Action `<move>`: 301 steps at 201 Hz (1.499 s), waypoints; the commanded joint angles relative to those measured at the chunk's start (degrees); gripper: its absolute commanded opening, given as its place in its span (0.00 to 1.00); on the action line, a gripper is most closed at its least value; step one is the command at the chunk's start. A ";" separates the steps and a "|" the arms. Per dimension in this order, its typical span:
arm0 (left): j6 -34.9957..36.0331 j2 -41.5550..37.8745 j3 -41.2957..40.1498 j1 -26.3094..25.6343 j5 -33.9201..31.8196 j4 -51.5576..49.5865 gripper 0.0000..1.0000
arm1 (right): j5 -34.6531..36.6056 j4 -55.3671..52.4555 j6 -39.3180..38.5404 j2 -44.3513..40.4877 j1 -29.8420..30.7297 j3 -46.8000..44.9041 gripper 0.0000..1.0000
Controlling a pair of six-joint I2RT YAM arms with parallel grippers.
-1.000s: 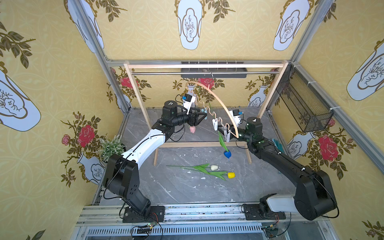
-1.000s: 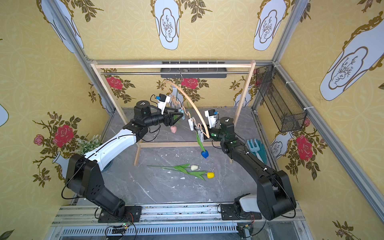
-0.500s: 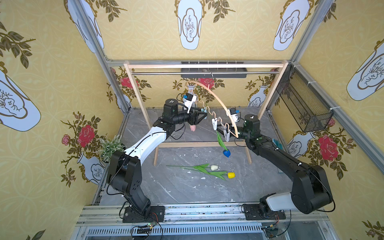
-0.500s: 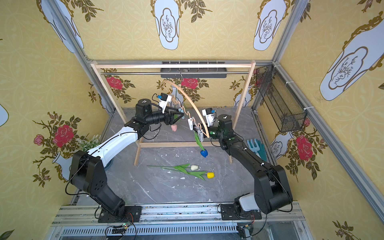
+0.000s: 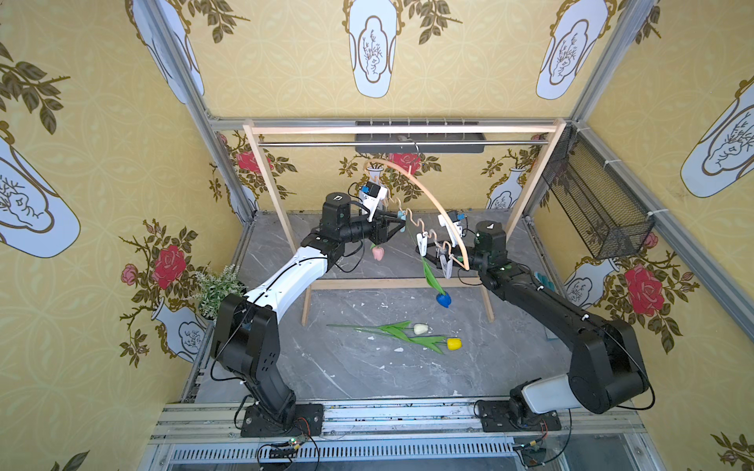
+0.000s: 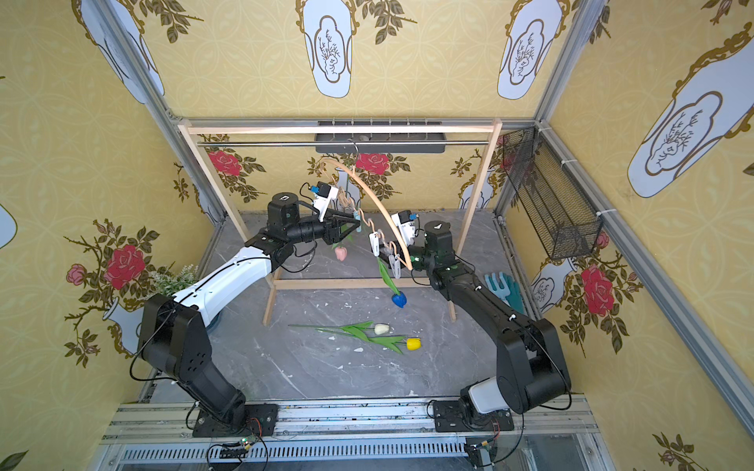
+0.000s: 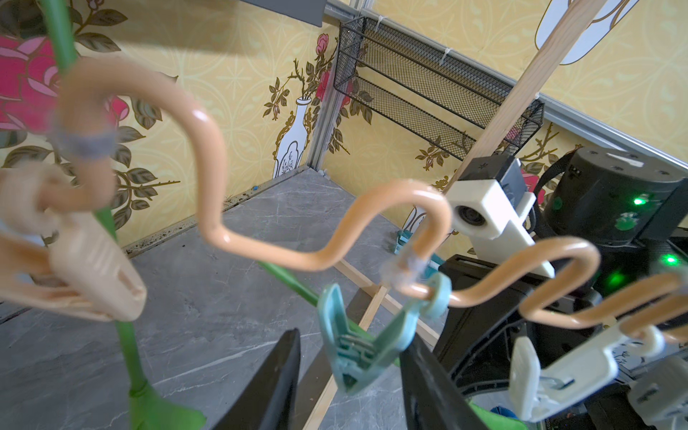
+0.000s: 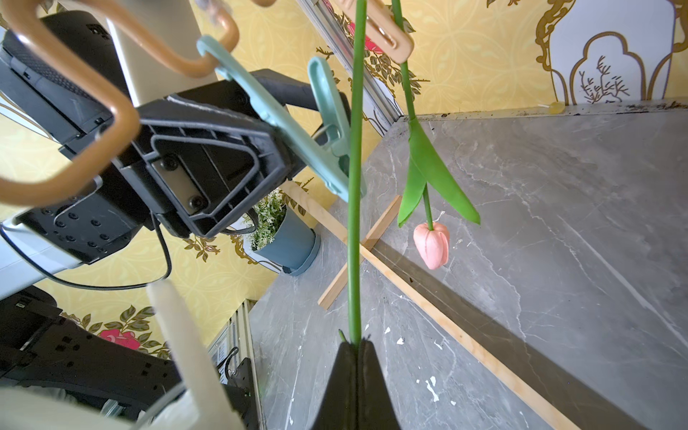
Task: Dry the flowers on a clothes hanger
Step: Open the clamp at the hanger, then clamp the flower onto the hanger.
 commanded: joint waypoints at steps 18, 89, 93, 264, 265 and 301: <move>0.43 0.11 -0.01 0.03 0.05 1.09 0.45 | -0.43 0.25 -1.06 0.08 0.14 0.78 0.00; 1.71 0.48 0.78 0.03 -0.46 0.08 0.63 | -0.24 -0.99 -1.81 -0.45 0.32 0.90 0.00; 1.71 0.47 0.87 0.03 -0.47 0.07 0.62 | -0.24 -1.01 -1.88 -0.45 0.32 1.03 0.00; -11.41 -1.79 -7.10 0.03 -4.39 12.93 0.27 | 10.71 16.44 8.87 -2.38 1.42 -8.62 0.00; -11.71 -1.80 -7.20 0.03 -4.49 13.05 0.27 | 10.69 16.76 9.12 -2.30 1.44 -8.72 0.00; -17.49 -2.77 -10.41 -1.78 -9.48 16.15 0.25 | 9.43 25.45 13.37 2.09 2.52 -8.37 0.00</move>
